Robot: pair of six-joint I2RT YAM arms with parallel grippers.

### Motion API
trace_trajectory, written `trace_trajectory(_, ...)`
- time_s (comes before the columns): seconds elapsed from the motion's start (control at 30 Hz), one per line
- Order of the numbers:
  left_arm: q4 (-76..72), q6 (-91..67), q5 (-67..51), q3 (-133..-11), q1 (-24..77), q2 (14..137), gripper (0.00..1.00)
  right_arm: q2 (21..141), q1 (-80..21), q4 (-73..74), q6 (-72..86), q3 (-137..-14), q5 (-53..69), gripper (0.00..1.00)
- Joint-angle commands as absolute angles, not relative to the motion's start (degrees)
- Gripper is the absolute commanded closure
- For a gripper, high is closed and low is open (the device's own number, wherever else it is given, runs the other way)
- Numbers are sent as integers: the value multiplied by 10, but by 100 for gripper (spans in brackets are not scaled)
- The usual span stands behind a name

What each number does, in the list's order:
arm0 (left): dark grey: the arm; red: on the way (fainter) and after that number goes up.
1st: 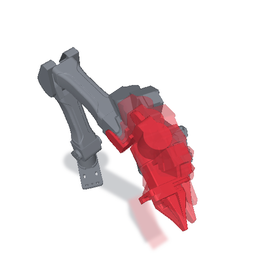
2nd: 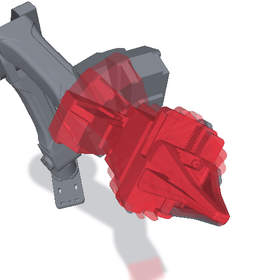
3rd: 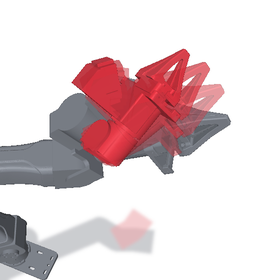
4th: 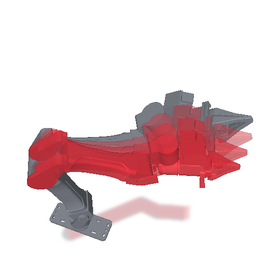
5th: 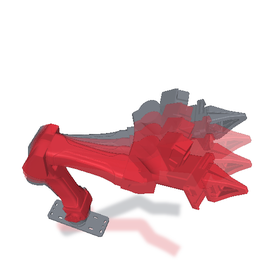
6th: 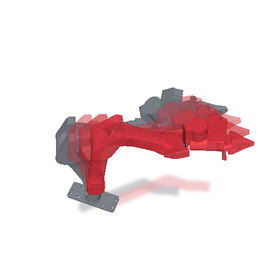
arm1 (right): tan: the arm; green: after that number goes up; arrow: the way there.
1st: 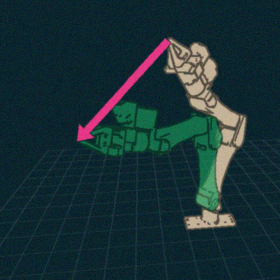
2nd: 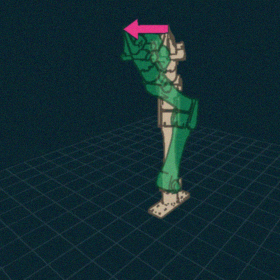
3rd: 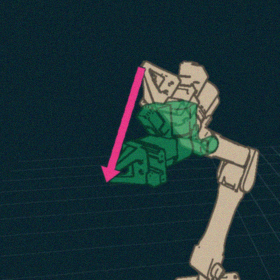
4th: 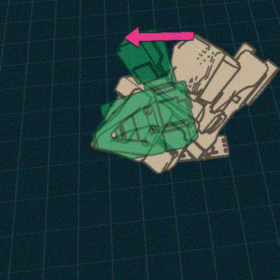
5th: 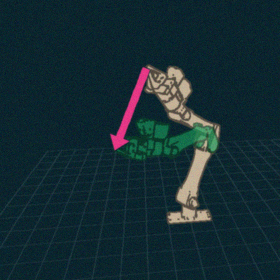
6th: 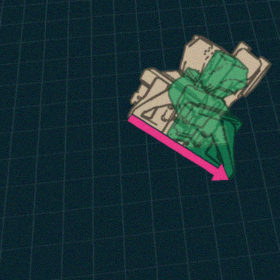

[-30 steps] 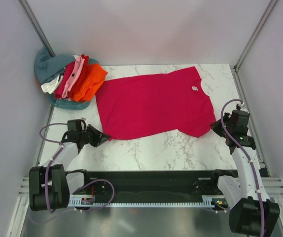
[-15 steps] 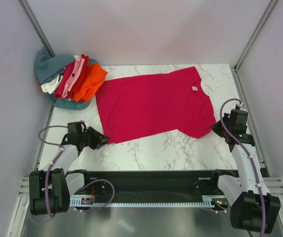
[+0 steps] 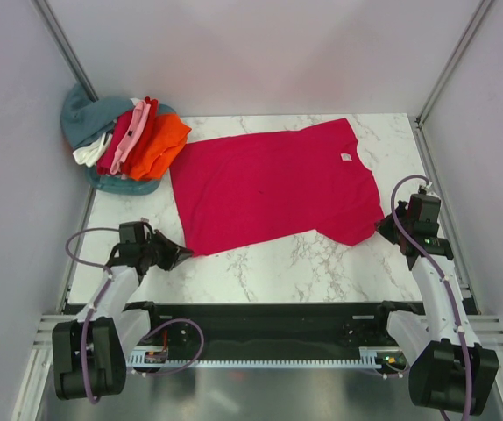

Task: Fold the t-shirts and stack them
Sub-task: Flatten the tshirt out, then fold the tshirt

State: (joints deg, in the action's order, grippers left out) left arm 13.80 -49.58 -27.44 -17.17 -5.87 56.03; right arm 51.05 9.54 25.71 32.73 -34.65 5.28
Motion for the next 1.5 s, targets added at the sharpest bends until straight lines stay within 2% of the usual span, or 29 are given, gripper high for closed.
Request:
trace_trajectory(0.0, 149, -477, -259, -170, -58, 534, 98, 500, 97, 244, 323, -369, 51, 100)
trace_trajectory(0.27, 178, -470, -276, -217, -59, 526, 98, 497, 97, 230, 350, -416, 39, 100)
trace_trajectory(0.47, 182, -463, -287, -288, -59, 605, 98, 593, 97, 188, 377, -482, 61, 100)
trace_trajectory(0.8, 181, -494, -260, -379, -60, 670, 98, 742, 95, 152, 392, -598, 88, 100)
trace_trajectory(1.47, 109, -538, -206, -466, -70, 795, 98, 968, 58, 133, 415, -816, 102, 100)
